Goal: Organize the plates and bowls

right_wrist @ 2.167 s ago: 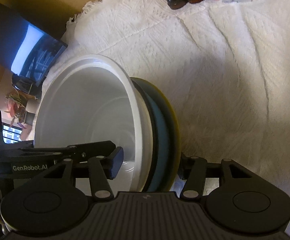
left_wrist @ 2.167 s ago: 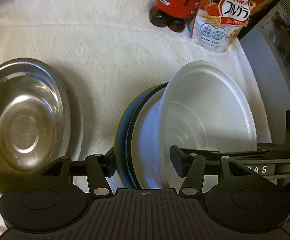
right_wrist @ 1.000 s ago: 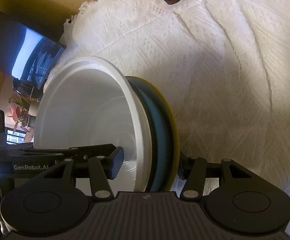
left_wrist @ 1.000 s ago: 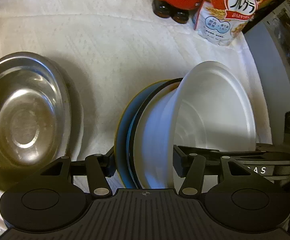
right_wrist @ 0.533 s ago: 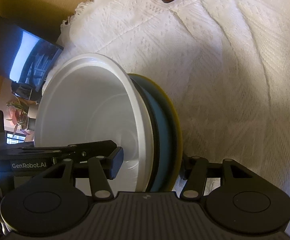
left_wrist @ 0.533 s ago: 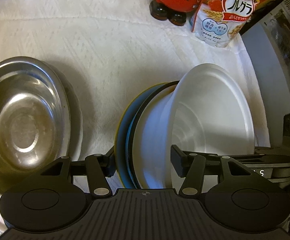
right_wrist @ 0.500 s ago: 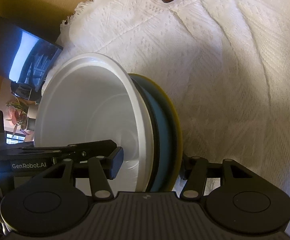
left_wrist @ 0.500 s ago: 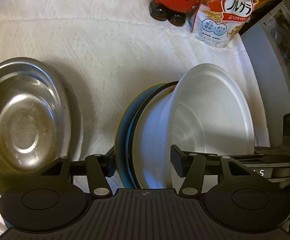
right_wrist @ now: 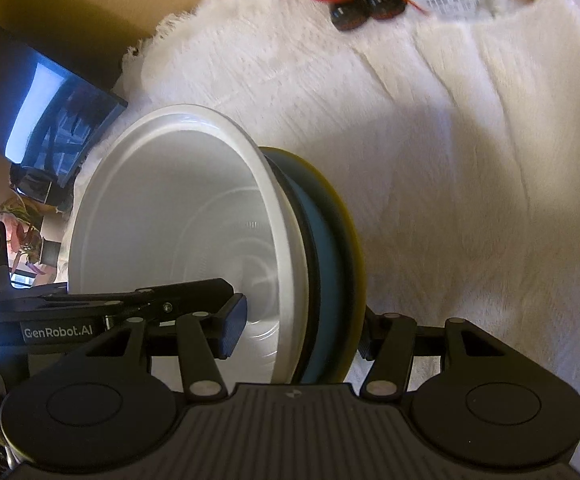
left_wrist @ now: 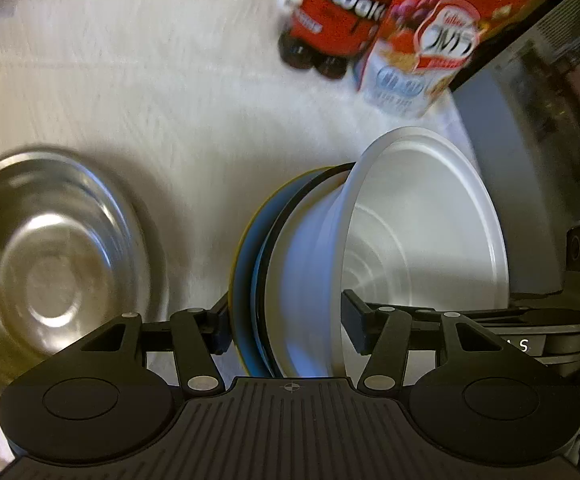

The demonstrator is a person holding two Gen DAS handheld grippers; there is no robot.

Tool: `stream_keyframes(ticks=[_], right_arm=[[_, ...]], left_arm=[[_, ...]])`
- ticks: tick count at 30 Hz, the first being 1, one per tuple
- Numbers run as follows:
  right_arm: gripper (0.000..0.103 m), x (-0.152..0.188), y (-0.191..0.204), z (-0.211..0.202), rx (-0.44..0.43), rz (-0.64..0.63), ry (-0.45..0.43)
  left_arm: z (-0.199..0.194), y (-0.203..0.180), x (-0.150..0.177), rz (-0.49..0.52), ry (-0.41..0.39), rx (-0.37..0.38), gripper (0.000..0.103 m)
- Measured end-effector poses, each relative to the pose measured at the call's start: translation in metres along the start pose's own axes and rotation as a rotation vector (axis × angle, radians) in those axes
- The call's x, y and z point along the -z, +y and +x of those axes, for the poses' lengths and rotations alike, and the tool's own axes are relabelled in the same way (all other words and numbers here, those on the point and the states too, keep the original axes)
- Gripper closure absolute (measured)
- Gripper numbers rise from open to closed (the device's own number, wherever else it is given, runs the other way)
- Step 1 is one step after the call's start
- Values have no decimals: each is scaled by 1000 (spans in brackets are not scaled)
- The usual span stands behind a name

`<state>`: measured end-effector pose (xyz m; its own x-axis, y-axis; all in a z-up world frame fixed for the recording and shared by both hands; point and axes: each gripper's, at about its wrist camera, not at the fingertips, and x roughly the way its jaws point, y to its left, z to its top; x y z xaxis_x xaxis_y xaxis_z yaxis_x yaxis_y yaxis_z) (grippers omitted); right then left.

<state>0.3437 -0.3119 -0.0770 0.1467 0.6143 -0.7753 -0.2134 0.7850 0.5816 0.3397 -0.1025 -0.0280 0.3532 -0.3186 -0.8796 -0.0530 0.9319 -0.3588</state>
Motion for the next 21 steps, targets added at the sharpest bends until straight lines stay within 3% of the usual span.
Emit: stream_keyframes(ticks=[6, 13, 21], right_arm=[[47, -11, 50, -21, 27, -76, -71], [47, -25, 133, 0, 24, -193, -82], [48, -22, 174, 83, 17, -167, 58]], left_arm=[[-50, 16, -10, 18, -88, 25, 45], [-104, 77, -15, -8, -146, 0, 45], [-90, 161, 3, -107, -54, -31, 48]])
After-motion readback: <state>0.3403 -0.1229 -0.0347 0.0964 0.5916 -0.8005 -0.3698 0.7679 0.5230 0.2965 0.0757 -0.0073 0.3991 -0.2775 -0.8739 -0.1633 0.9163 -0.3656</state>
